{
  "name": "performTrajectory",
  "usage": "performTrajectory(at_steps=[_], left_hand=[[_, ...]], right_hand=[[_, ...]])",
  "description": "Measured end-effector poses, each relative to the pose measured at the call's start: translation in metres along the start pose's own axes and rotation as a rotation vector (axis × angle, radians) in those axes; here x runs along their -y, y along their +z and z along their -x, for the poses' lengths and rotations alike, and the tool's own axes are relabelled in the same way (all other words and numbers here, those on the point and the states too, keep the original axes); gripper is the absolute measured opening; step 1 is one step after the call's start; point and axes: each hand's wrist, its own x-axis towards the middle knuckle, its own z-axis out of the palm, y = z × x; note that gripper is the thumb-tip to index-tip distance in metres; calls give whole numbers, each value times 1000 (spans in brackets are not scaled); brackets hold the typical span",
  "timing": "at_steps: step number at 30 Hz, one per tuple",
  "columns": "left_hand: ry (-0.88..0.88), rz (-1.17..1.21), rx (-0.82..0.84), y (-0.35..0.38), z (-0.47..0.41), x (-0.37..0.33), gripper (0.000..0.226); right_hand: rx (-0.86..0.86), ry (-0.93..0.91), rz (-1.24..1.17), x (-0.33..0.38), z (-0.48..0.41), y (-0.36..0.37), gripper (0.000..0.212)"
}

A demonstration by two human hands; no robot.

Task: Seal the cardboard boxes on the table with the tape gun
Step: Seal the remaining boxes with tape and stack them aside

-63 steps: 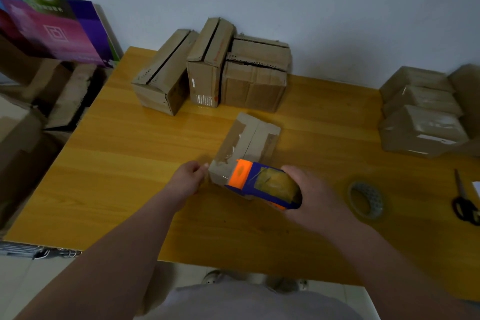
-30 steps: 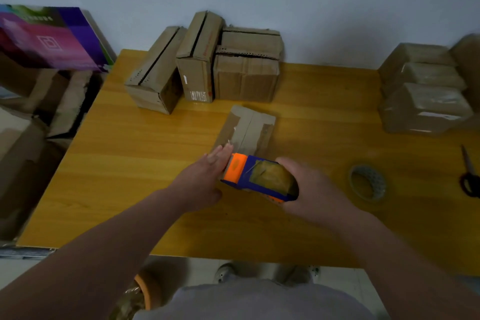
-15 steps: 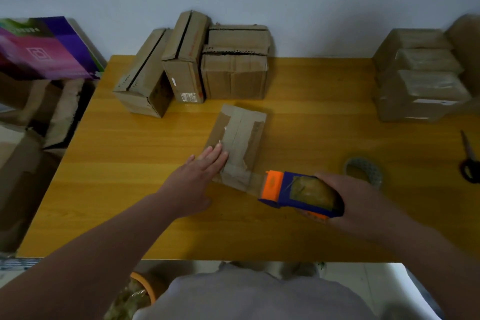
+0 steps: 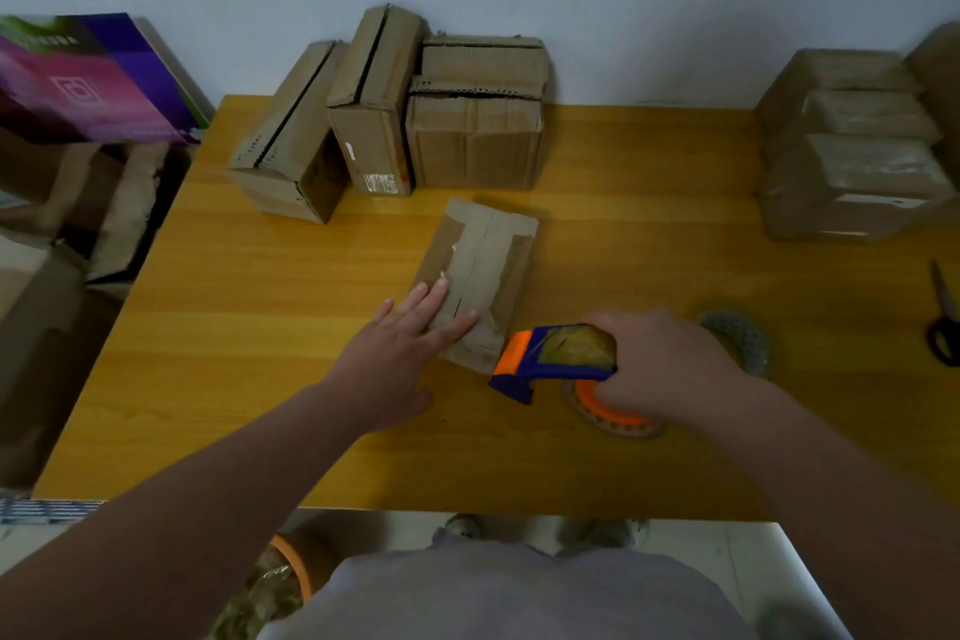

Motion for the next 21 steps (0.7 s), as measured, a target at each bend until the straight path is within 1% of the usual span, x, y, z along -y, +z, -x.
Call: performTrajectory(at_steps=[2,5,8,9,10,12,15,16,17,19,21], left_hand=[[-10,-3,-5,0,0,-2,100],[-38,-11,-2,-3,0,-7,97],[-82,-9,17,-4,-2,-11,94],[-97,-11,20,-5,-3,-12,91],[-110,-10,18,-6,-4,-13,86],[-128,-26,-14,-7,-7,-16,75],[-114,-107,-75,-4,-10,-17,62],[-78,-132,-115,-2,-10,-16,62],[-31,-153,-168,-1,-9,-16,62],[42,-145,-271,-5,-10,-12,64],[62,-122,-359,-12,-13,-7,61]], right_hand=[[21,11,-17,3,-4,-8,51],[97,35,-77,6,-13,-10,46],[206,55,-88,14,-16,8,59],[215,53,-93,15,-15,16,62],[197,48,-105,15,-14,22,62],[100,67,-137,7,-7,26,64],[-91,154,-197,-13,3,28,93],[-143,169,-244,-20,5,30,95],[-181,173,-280,-24,7,33,91],[-227,174,-258,-28,11,40,74],[-244,170,-248,-27,16,50,66]])
